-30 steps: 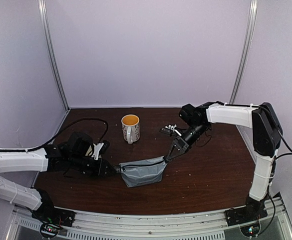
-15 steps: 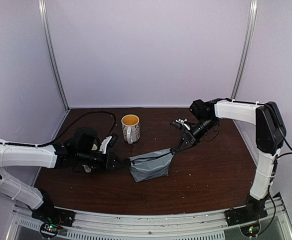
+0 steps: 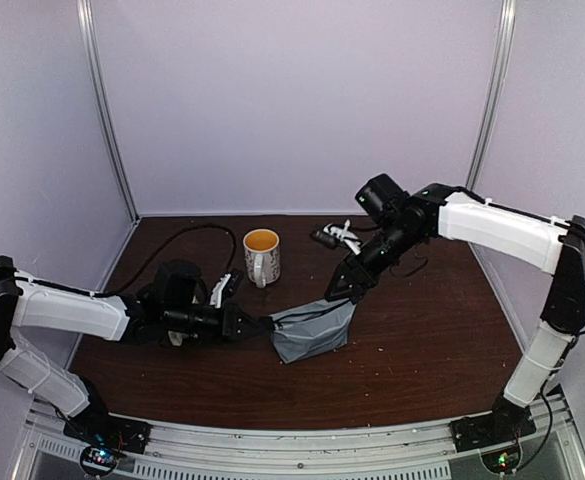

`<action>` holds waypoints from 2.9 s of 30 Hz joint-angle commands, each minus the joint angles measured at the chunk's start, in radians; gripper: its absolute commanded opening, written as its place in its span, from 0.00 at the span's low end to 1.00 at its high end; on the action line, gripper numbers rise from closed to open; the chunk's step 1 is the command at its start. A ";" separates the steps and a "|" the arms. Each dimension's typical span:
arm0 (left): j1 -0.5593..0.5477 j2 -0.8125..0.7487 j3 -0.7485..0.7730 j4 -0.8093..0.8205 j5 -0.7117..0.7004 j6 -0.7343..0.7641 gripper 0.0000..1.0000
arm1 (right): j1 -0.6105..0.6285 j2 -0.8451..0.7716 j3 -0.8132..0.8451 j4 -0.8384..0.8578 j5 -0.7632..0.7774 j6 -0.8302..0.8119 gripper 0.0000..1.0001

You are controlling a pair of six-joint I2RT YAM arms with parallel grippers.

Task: Sort the hair-cutting tools

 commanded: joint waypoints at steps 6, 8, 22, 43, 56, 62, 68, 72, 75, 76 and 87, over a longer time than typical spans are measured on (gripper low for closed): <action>-0.044 -0.016 0.049 -0.017 -0.052 0.017 0.00 | 0.149 0.208 0.102 -0.040 -0.080 0.079 0.43; -0.049 -0.012 0.063 -0.035 -0.052 0.021 0.00 | 0.157 0.233 0.112 -0.040 -0.087 0.088 0.43; -0.077 0.008 0.095 -0.043 -0.043 0.028 0.00 | 0.159 0.370 0.216 -0.029 -0.154 0.145 0.43; -0.088 0.027 0.117 -0.057 -0.031 0.061 0.00 | 0.159 0.435 0.253 -0.017 -0.140 0.167 0.22; -0.088 0.029 0.106 -0.085 -0.049 0.073 0.00 | 0.162 0.373 0.249 -0.049 0.055 0.123 0.01; -0.088 0.005 0.113 -0.180 -0.120 0.103 0.00 | 0.160 0.317 0.224 -0.087 0.103 0.081 0.00; -0.088 -0.022 0.119 -0.241 -0.164 0.129 0.00 | 0.150 0.281 0.172 -0.093 0.128 0.057 0.00; -0.088 -0.010 0.116 -0.205 -0.137 0.128 0.00 | 0.158 0.273 0.167 -0.087 0.092 0.044 0.16; -0.088 0.007 0.119 -0.185 -0.121 0.121 0.00 | 0.179 0.287 0.180 -0.077 0.083 0.043 0.26; -0.088 0.012 0.120 -0.183 -0.120 0.121 0.00 | 0.188 0.301 0.192 -0.081 0.082 0.043 0.27; -0.088 -0.003 0.122 -0.180 -0.112 0.125 0.00 | 0.235 0.453 0.374 -0.145 0.127 0.052 0.35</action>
